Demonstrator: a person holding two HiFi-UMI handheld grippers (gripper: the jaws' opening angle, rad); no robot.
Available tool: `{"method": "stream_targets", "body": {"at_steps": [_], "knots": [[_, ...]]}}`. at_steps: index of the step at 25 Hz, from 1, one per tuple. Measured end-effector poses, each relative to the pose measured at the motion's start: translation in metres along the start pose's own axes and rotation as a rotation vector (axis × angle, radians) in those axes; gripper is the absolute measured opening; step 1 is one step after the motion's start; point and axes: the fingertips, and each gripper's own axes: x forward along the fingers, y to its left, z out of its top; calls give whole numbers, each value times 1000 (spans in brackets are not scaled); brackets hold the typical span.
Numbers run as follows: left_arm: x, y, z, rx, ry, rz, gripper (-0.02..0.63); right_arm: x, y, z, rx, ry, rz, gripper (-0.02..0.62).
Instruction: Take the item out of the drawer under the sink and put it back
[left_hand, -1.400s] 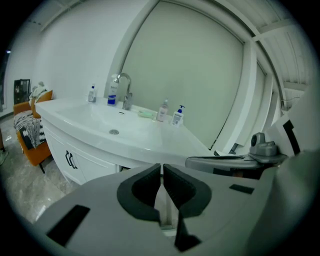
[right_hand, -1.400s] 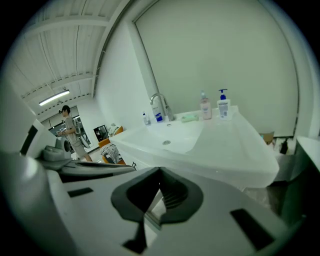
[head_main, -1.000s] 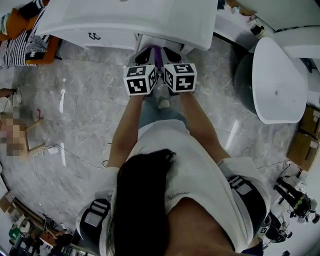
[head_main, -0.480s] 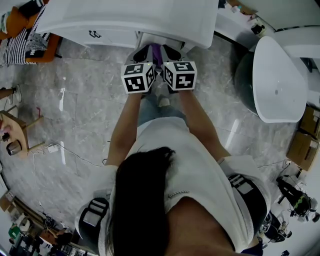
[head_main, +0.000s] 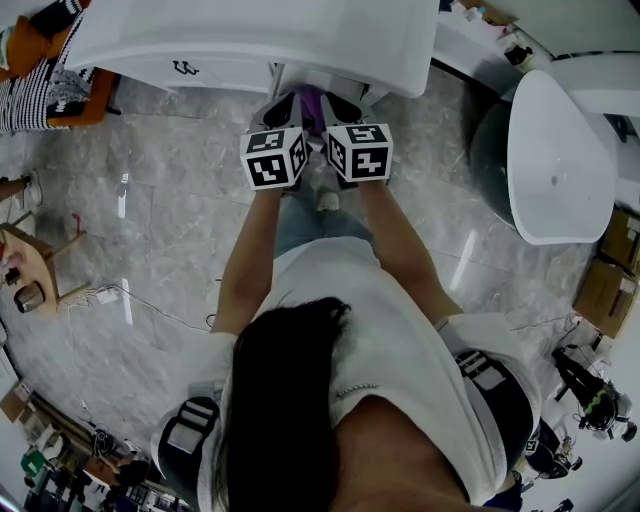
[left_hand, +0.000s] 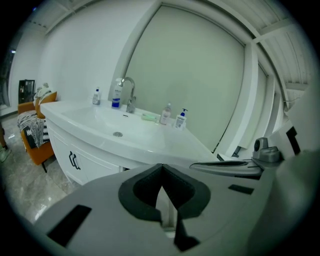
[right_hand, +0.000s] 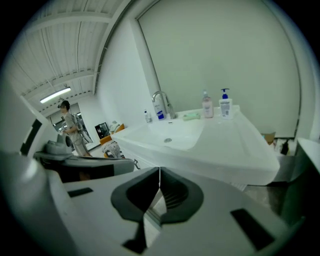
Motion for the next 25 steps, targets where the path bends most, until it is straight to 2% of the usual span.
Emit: {"method": "stream_targets", "body": {"at_steps": [2,9,10,11,12,18,20,25], "knots": [[5,4,-5,-10,21,-4,5,6,-2,-7,45,12,27,17],[21,24,-15,-33,70,10,5,25,-13,-25,113,44,19,26],[24,26,-17,-44,75,11,5,28,-13,-26,120,51,23,38],[27,28,-20,-54,81,14,5,31,-13,-28,122,62,29,101],[29,30,-22,-60,87,17,5,35,-13,-30,120,75,37,130],[42,47,-34,-79,124,30,5,58,-14,-39,115,121,45,144],[47,53,-37,-94,133,35,5,66,-16,-42,121,137,49,166],[62,68,-46,-88,160,45,5,90,-18,-53,109,179,65,179]]}}
